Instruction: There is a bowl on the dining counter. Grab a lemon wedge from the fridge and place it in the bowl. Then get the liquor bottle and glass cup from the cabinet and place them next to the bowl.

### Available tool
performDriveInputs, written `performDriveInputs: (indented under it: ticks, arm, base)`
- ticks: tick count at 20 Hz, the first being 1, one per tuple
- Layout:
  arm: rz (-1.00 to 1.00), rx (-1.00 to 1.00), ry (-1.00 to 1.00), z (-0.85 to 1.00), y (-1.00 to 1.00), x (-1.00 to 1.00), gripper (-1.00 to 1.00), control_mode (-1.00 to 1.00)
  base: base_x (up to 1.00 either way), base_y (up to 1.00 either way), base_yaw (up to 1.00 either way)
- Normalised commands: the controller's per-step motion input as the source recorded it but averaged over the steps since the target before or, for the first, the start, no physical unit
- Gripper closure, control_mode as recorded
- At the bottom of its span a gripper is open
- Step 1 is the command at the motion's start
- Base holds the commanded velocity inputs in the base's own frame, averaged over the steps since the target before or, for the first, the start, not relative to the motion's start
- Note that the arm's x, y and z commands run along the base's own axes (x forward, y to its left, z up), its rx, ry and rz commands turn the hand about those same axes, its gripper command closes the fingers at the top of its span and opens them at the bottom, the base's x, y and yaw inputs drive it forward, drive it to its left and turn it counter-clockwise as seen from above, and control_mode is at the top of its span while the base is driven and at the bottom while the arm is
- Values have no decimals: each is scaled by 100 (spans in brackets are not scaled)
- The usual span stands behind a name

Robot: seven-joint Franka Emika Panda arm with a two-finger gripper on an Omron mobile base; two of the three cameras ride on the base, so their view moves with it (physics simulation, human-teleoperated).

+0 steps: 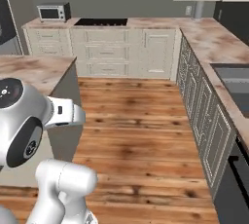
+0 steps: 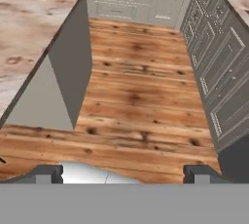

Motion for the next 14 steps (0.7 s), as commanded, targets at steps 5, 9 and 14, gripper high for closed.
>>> performDriveInputs:
  ticks: [5, 9, 14]
  arm:
    - [0, 0, 0, 0, 0, 0, -100, 100]
    - [0, 0, 0, 0, 0, 0, -100, 100]
    - [0, 0, 0, 0, 0, 0, -100, 100]
  base:
    - [100, -67, 28]
    - [100, -57, 28]
    - [100, -29, 15]
